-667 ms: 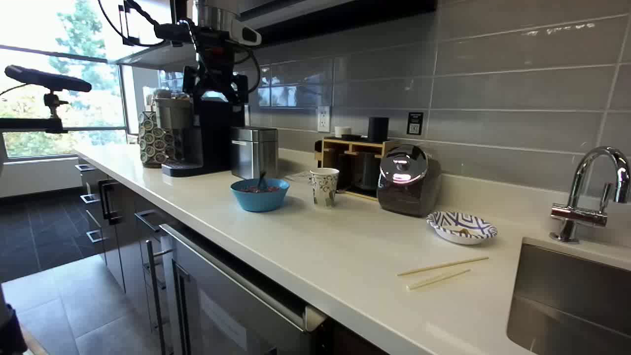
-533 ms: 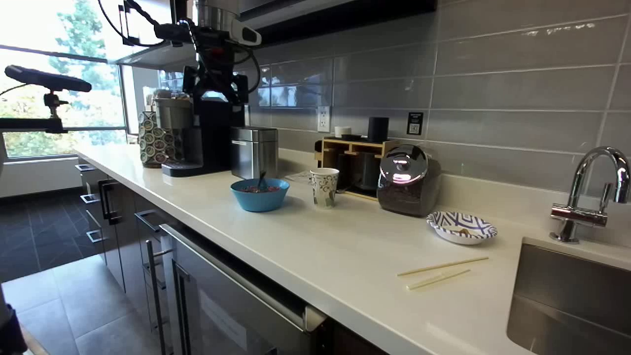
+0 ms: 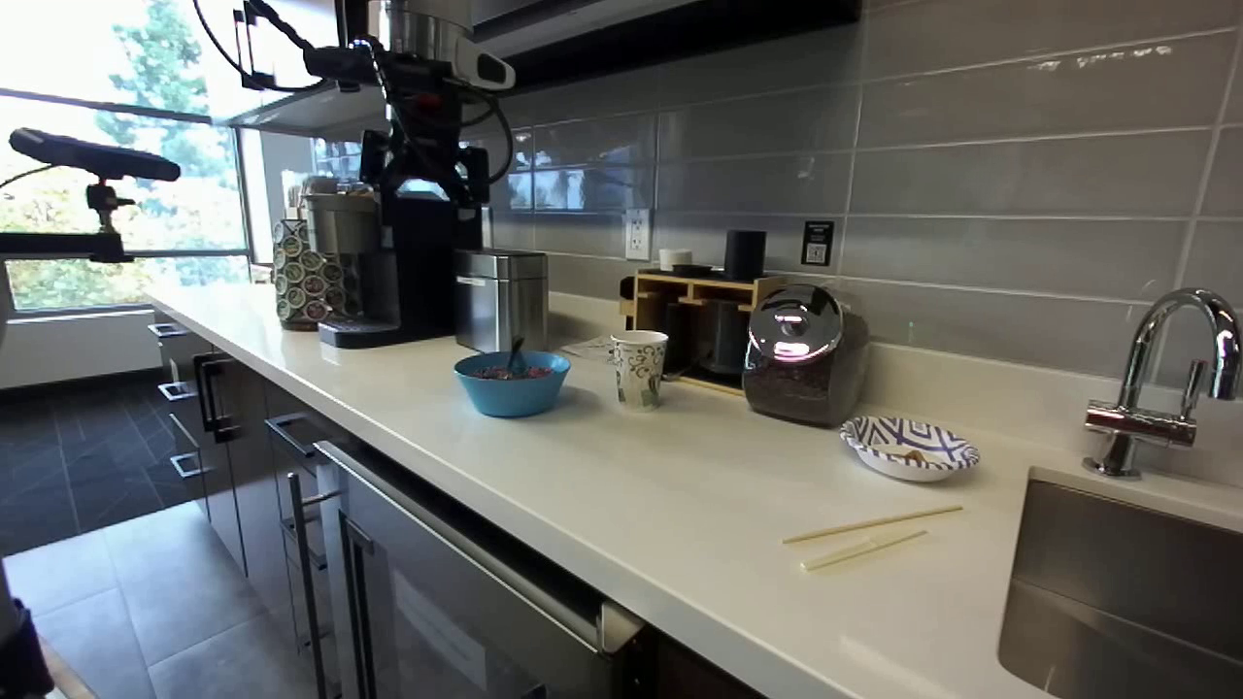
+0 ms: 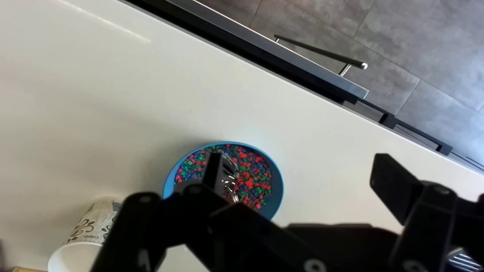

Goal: Bring the bowl closer to the white and blue plate

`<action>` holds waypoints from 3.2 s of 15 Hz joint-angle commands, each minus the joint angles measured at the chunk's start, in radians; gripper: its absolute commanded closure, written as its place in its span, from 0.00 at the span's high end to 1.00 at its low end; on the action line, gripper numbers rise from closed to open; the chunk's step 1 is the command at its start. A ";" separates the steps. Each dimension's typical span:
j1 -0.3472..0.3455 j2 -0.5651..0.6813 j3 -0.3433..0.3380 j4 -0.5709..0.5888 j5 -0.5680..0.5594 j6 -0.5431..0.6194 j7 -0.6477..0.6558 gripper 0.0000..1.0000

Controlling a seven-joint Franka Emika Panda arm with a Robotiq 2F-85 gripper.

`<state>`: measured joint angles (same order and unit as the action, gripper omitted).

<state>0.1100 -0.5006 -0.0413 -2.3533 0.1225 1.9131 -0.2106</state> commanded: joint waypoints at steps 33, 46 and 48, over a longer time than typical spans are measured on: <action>-0.051 0.261 -0.068 -0.207 0.286 0.593 0.048 1.00; -0.057 0.352 -0.081 -0.160 0.386 0.667 0.001 1.00; -0.059 0.379 -0.084 -0.149 0.413 0.682 -0.006 1.00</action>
<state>0.0526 -0.1802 -0.1207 -2.5303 0.4775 2.5633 -0.1844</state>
